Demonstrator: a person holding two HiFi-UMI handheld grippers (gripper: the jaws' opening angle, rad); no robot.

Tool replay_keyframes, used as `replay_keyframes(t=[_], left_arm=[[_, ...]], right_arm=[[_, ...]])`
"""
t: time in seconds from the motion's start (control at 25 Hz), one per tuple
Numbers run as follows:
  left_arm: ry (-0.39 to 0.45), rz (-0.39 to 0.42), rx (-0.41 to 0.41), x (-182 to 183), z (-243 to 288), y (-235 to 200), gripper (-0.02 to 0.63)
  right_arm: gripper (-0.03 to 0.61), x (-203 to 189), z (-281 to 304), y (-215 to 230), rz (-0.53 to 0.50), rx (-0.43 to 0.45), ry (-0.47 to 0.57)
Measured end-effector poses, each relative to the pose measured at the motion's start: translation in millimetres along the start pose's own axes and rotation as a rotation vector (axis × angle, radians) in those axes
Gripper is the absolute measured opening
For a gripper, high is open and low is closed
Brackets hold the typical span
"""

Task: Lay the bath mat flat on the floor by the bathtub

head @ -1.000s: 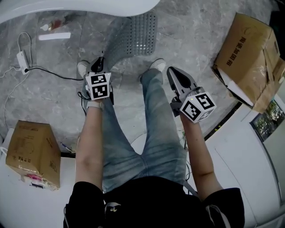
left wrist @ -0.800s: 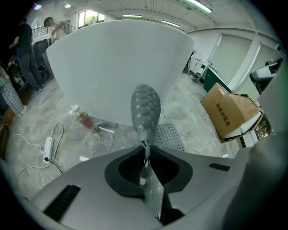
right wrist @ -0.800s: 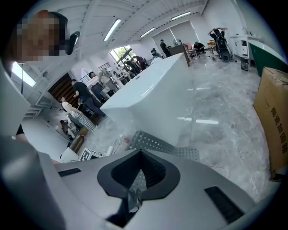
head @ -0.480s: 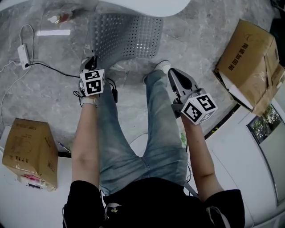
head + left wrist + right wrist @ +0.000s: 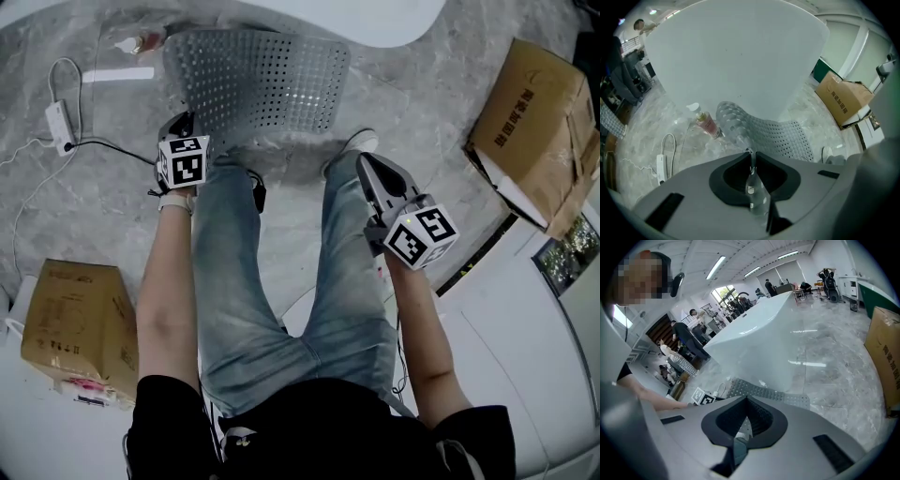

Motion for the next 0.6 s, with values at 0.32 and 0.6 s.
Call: replay_keyframes(t=[0.32, 0.6], left_arm=[[-0.046, 0.183, -0.058, 17, 47, -55, 0.055], [-0.110, 0.265, -0.077, 14, 82, -90, 0.055]], right_arm=[[0.025, -13, 35, -26, 0.057, -0.048, 0.048], [0.025, -27, 58, -35, 0.096, -0.079, 0.074]])
Point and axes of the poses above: the fingertips, and each gripper's own axes: z forward along the fingers, y to its right, x out of its top, the point moved 7 cm from there along -z, backward along the fingers, and after that the axes turned 13 degrees about y, right-handed, at the moved point
